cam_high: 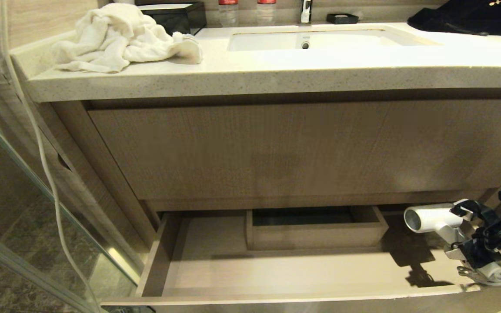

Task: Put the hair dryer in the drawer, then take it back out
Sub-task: Take the hairdryer out, then place it on the countertop

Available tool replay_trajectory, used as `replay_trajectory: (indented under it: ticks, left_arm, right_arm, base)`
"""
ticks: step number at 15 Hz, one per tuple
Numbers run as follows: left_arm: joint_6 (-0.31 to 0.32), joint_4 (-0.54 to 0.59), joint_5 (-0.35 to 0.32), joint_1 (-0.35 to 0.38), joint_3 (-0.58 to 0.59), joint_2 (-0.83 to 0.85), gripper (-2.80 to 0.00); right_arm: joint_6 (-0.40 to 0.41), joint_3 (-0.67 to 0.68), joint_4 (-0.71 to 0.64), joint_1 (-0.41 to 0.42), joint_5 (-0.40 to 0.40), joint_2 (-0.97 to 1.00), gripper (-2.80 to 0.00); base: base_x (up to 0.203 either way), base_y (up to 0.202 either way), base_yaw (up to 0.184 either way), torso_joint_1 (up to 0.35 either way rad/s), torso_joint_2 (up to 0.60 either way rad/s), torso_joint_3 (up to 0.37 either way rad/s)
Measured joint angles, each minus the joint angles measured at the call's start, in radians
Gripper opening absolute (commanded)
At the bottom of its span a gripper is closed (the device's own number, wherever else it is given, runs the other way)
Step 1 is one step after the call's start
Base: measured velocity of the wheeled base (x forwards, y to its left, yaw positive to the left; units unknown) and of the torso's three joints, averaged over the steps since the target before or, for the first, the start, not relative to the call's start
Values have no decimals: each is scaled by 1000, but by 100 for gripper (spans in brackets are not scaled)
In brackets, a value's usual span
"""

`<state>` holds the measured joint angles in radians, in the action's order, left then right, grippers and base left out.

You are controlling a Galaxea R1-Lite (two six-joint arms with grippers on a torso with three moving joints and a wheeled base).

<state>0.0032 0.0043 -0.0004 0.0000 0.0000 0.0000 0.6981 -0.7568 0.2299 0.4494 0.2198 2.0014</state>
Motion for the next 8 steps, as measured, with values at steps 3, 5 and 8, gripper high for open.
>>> replay_trajectory:
  ticks: [3,5,8]
  left_arm:
    - [0,0,0,0,0,0,-280]
    - [0,0,0,0,0,0,-280]
    - [0,0,0,0,0,0,-280]
  right_arm:
    - [-1,11,-10,0,1,-50,-280]
    - [-2,20,-21,0,1,-84,-280]
    - [-3,46,-50,0,1,-145,-280]
  base:
    - [0,0,0,0,0,0]
    - [0,0,0,0,0,0]
    - [0,0,0,0,0,0]
